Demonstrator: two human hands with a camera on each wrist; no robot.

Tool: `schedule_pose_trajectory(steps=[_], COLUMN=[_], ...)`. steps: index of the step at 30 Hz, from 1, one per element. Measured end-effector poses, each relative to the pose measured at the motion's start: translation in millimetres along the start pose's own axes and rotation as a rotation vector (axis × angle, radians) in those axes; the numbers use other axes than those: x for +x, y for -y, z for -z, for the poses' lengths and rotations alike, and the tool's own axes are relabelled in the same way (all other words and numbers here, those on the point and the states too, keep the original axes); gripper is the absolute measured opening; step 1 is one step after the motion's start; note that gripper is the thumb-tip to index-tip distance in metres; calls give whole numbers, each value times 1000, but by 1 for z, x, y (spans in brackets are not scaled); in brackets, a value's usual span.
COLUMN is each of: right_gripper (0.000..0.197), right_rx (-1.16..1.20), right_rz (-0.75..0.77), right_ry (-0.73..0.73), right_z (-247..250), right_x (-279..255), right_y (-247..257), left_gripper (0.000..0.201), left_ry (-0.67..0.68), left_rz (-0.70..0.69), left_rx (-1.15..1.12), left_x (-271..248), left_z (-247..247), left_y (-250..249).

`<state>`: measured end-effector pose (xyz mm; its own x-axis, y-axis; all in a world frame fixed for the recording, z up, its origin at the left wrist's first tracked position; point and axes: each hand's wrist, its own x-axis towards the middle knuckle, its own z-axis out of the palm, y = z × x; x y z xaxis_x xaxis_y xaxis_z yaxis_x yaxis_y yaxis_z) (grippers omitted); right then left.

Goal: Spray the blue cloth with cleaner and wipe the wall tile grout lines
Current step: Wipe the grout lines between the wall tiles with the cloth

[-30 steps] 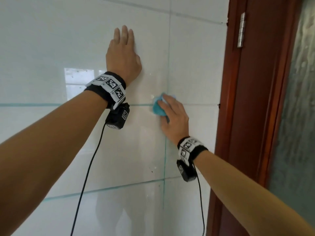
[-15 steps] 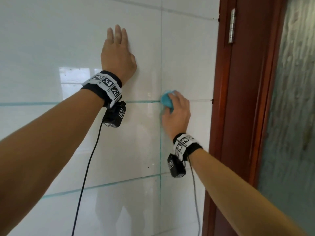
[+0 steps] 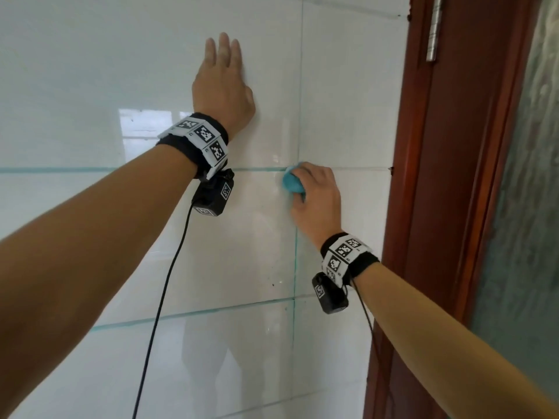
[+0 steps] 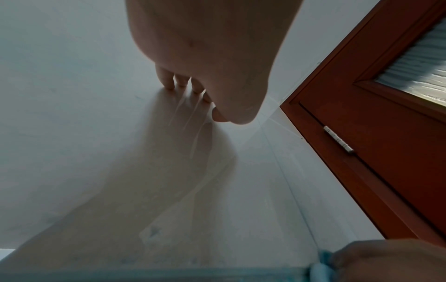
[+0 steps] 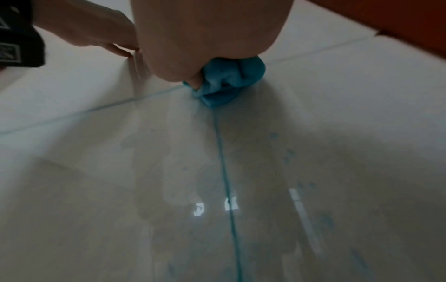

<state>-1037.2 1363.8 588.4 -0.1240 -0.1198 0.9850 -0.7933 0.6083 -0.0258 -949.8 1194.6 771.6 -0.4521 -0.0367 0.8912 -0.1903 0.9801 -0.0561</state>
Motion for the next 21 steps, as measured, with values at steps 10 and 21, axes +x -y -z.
schedule_pose_trajectory(steps=[10, 21], right_gripper=[39, 33], right_rx=[-183, -141], right_rz=[-5, -103], right_ry=[146, 61], right_z=[32, -5], right_x=[8, 10], right_y=[-27, 29], left_gripper=[68, 69], left_ry=[-6, 24], left_rz=[2, 1], left_rx=[19, -15], left_x=[-3, 0], left_z=[-1, -7], left_y=[1, 1])
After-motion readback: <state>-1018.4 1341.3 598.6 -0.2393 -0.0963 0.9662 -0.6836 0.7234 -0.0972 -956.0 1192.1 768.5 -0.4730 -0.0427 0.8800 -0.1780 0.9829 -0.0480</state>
